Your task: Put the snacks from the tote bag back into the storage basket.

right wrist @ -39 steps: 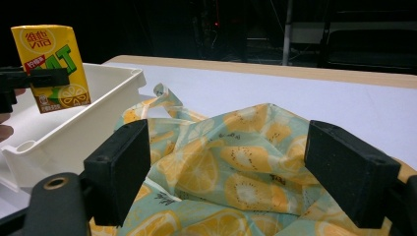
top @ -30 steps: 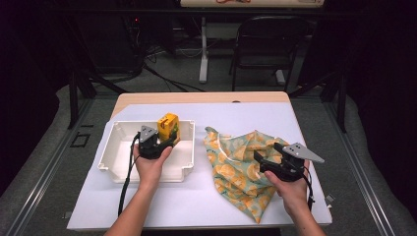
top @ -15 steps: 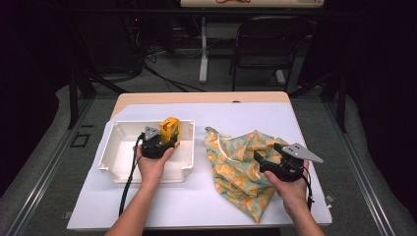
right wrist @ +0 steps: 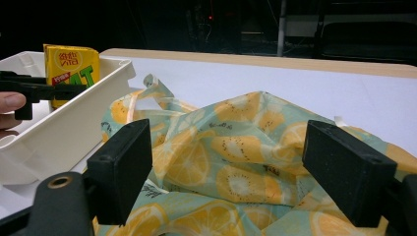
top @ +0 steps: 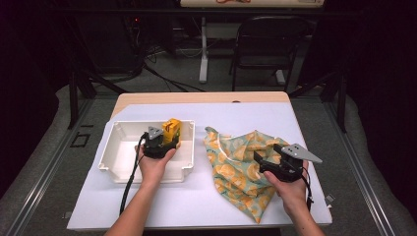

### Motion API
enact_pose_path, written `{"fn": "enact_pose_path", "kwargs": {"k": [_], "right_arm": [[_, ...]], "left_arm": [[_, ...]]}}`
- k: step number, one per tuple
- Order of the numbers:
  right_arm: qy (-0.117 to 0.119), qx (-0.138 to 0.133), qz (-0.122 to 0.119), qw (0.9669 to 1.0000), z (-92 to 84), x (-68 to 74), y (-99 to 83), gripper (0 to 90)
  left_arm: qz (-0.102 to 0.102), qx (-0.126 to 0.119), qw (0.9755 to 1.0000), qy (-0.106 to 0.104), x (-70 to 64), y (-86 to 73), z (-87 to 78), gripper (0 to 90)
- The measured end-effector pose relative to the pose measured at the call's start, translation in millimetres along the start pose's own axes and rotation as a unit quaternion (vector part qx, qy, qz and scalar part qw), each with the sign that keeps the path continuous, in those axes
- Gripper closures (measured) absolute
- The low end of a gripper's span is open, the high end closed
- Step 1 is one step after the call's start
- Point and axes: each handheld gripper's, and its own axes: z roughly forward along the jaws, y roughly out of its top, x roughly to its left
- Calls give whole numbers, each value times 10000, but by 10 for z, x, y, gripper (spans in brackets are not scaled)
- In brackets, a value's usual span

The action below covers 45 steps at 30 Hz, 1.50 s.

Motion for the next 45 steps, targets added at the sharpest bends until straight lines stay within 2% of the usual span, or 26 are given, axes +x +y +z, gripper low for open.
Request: {"fn": "enact_pose_path", "kwargs": {"k": [11, 14, 15, 17, 19, 20, 24, 30, 32, 33, 35, 37, 40, 42, 45], "right_arm": [[-27, 18, -14, 10000, -6, -8, -2, 185], [-33, 23, -22, 10000, -11, -12, -3, 186], [-41, 21, -25, 10000, -13, -12, -4, 186], [-38, 31, -37, 10000, -22, -15, -3, 185], [-40, 18, -31, 10000, -29, -19, -5, 185], [-46, 5, -21, 10000, -30, -20, -7, 185], [-43, 1, -33, 10000, -38, -27, -14, 184], [-45, -6, -54, 10000, -60, -36, -17, 182], [-57, 1, -46, 10000, -62, -43, -25, 181], [-62, 11, -40, 10000, -64, -46, -27, 181], [-58, 12, -40, 10000, -65, -51, -29, 181], [-66, 1, -39, 10000, -63, -43, -28, 180], [-60, 11, -54, 10000, -64, -31, -28, 179], [-55, 10, -50, 10000, -58, -27, -30, 179], [-59, 10, -50, 10000, -54, -23, -33, 179]], "left_arm": [[82, 115, 9999, 14, -13, 0, -12, 505], [44, 183, 9998, -14, 0, 7, -19, 495], [-63, 180, 9998, -72, 7, 12, -29, 477], [-226, 180, 9995, -87, 23, 34, -63, 310], [-255, 269, 9993, -77, 24, 48, -109, 223], [-201, 326, 9993, -50, 17, 50, -137, 174], [-52, 302, 9995, -111, 12, 47, -278, 192], [-21, 131, 9996, -250, -48, -40, -565, 187], [-45, 62, 9996, -281, -71, -81, -663, 233], [-97, 49, 9996, -245, -90, -100, -701, 302], [-89, 67, 9997, -204, -116, -133, -765, 368], [-82, -31, 9999, -134, -139, -168, -821, 500], [-62, -115, 9997, -209, -171, -212, -869, 711], [-17, -169, 9989, -431, -202, -240, -866, 884], [119, 25, 9971, -758, -298, -251, -788, 900]]}}
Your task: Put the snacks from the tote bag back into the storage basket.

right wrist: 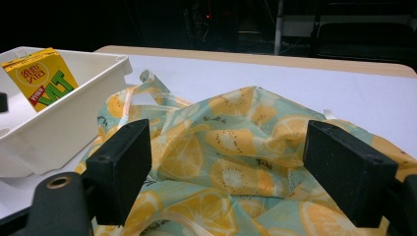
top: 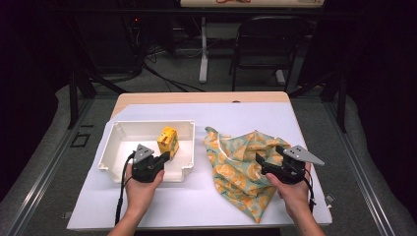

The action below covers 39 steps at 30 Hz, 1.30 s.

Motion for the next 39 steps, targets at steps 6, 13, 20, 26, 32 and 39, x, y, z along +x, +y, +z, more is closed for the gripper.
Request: {"fn": "enact_pose_path", "kwargs": {"k": [6, 13, 20, 26, 32, 39], "right_arm": [[18, 25, -22, 10000, 1, -1, -8, 179], [-9, 33, -21, 10000, -7, -27, -12, 180], [-22, 54, -13, 10000, 1, -28, -12, 180], [6, 66, -19, 10000, 20, -8, -21, 180], [0, 51, -2, 10000, 21, -11, -28, 180], [1, 67, -10, 10000, 15, -23, -27, 180]], "left_arm": [[9, 246, 9996, 144, -88, 42, 204, 900], [-92, 365, 9990, 242, -42, 62, 304, 900], [-319, 344, 9984, 323, 71, 66, 289, 900], [-335, 369, 9982, 338, 126, 68, 273, 900], [-349, 454, 9976, 399, 170, 52, 286, 900], [-477, 483, 9962, 550, 255, 66, 285, 900]]}}
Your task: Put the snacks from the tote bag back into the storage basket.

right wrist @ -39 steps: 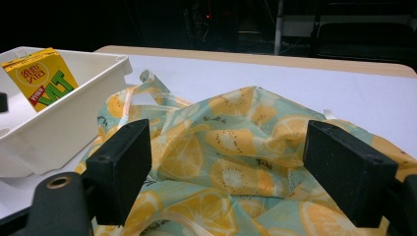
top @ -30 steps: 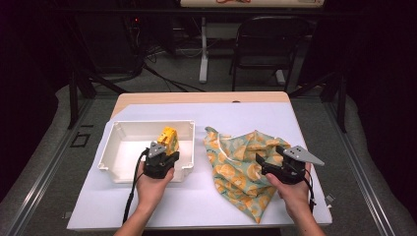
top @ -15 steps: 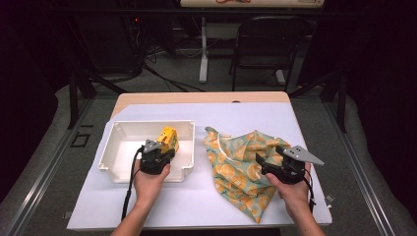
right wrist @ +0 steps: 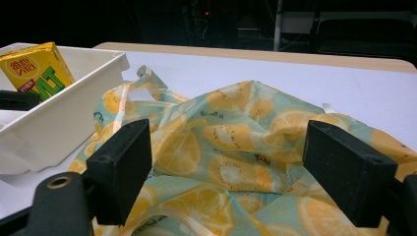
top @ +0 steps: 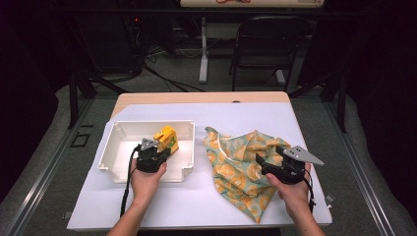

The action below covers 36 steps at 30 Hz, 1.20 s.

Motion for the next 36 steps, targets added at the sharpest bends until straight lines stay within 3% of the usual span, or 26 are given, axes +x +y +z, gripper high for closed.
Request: {"fn": "enact_pose_path", "kwargs": {"k": [10, 19, 30, 33, 36], "right_arm": [[-33, -8, 18, 10000, -5, -4, 1, 181], [-37, -11, 28, 10000, -5, -17, 0, 181], [-25, -18, 9, 10000, -7, -31, 9, 172], [-23, -24, 15, 10000, -6, -31, 10, 171], [-17, -10, 0, 10000, -5, -27, 11, 170]], "left_arm": [[-26, 187, 9994, 274, 54, 34, 37, 900], [-226, 347, 9986, 342, 114, 69, 82, 900], [-313, 507, 9973, 434, 142, 163, 159, 900], [-154, 639, 9964, 543, 135, 189, 187, 900], [-213, 677, 9958, 582, 154, 212, 213, 900]]}}
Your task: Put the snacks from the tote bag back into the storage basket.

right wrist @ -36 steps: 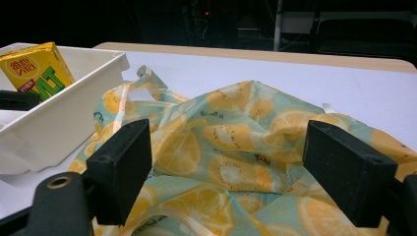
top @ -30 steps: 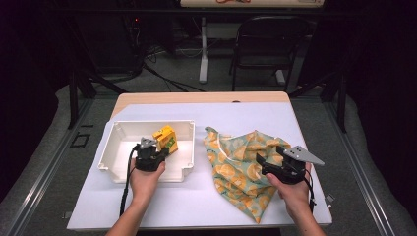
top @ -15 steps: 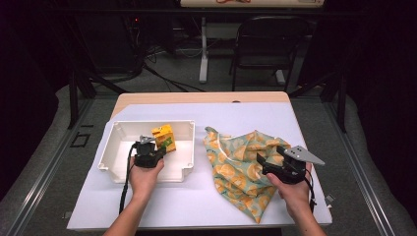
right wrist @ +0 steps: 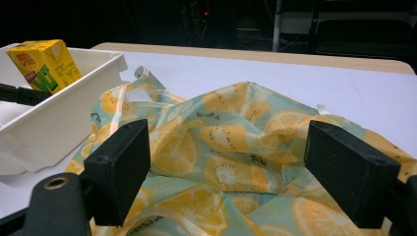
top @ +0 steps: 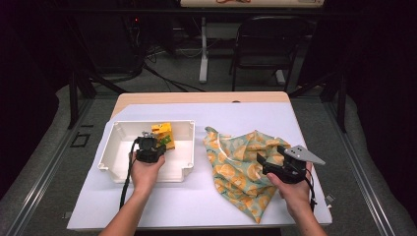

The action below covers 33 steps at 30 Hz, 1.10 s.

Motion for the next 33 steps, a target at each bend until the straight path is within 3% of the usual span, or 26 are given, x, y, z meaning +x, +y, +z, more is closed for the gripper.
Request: {"fn": "enact_pose_path", "kwargs": {"k": [14, 20, 26, 33], "right_arm": [[-20, 6, -8, 10000, -12, -3, -3, 170], [-47, 58, 15, 10000, -5, -11, -8, 172], [-52, 71, -1, 10000, -1, -4, -13, 171], [-76, 65, 20, 9999, -4, -13, -22, 171]], "left_arm": [[-240, 10, 9997, 61, 90, 44, 80, 900], [-355, -62, 9993, -12, 136, 51, 100, 900], [-330, -58, 9994, -61, 152, 53, 107, 900], [-368, -423, 9980, -292, 161, 44, -16, 900]]}}
